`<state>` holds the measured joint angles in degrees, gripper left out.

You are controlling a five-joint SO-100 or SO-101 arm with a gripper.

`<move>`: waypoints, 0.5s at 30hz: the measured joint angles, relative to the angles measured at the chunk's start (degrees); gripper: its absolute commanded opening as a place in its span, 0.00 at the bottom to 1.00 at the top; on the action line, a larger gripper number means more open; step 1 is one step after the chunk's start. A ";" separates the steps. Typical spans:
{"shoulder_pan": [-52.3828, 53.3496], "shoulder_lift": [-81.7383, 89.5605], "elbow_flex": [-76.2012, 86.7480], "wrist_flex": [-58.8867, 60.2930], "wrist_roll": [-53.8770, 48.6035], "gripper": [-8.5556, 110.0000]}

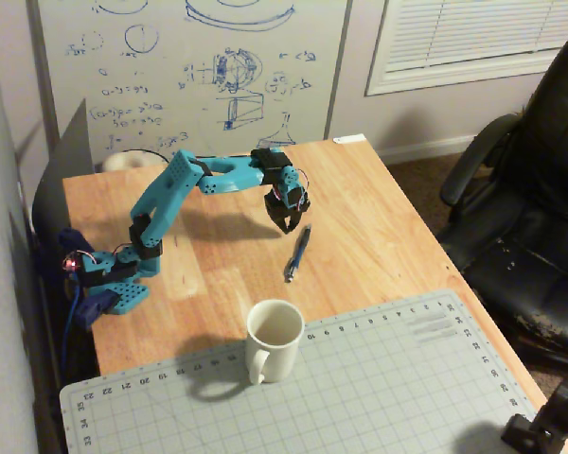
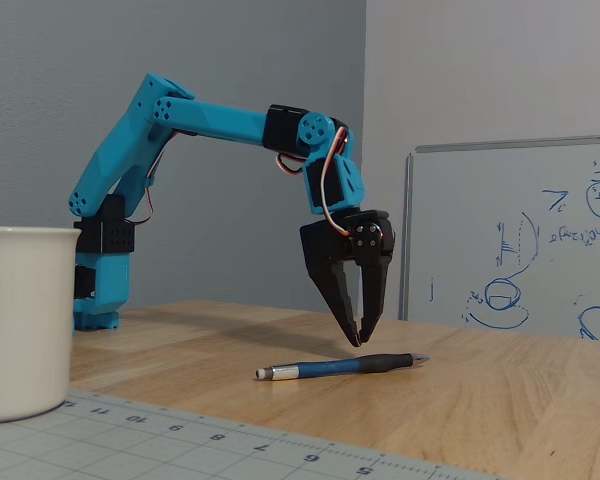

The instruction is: Touch the pen.

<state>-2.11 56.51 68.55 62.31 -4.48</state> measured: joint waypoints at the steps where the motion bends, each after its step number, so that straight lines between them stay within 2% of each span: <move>1: 0.00 0.00 0.00 0.00 0.00 0.08; 3: 0.88 0.44 1.23 1.14 0.00 0.08; 5: 2.64 5.98 9.40 2.99 0.00 0.08; 11: 3.52 36.56 58.01 4.04 0.00 0.08; 15: 3.96 64.16 91.58 4.39 -0.62 0.08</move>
<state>1.85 120.67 160.14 66.71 -5.10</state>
